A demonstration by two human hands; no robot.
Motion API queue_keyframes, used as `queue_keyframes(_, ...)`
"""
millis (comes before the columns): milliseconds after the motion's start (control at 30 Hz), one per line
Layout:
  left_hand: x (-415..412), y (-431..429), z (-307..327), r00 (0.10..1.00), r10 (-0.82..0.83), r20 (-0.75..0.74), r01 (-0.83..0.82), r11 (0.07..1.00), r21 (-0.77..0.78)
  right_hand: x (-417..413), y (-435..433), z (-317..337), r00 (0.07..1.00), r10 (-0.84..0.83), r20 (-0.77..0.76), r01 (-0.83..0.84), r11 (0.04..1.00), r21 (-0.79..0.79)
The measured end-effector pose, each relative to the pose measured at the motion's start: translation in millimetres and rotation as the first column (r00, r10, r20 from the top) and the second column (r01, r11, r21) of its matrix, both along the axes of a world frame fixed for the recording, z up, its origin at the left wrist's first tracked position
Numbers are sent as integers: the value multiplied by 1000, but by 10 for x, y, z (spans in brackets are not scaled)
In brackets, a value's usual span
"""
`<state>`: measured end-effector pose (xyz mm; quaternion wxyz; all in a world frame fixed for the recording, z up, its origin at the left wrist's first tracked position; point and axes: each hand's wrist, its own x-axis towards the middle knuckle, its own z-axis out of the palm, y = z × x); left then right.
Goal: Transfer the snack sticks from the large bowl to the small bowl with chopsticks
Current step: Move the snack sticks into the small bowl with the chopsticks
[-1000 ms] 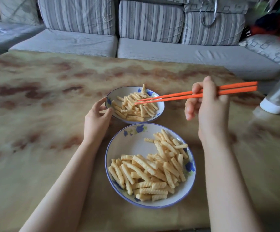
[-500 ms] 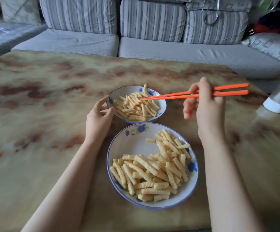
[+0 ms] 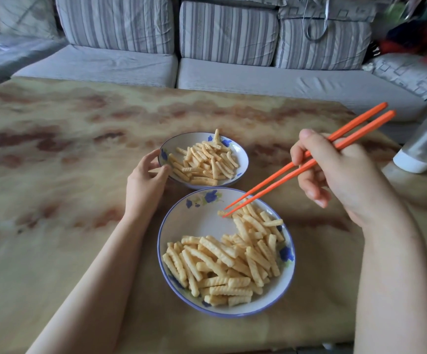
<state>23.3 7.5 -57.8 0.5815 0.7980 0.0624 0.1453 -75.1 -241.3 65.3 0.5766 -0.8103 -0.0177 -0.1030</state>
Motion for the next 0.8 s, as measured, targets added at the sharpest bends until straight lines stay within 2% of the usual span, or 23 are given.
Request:
queue_keyframes(267,13,1,-10,1000,2,11,-2,1000,3,56,47,-58,998,-58,13,57,997,48)
queue_keyframes(533,17,3,-13,1000,2,7,-2,1000,-1,190,242,-128,972,-188,139,132,933,336)
queue_keyframes(633,18,6,-23,1000,2,0,-2,1000,-5,259,339,-242,966,-221,135,166,928,334)
queue_keyframes(800,17,-5,-12,1000,6,-8,-6,1000,-20,281,374,-304,976,-187,110,153,953,262)
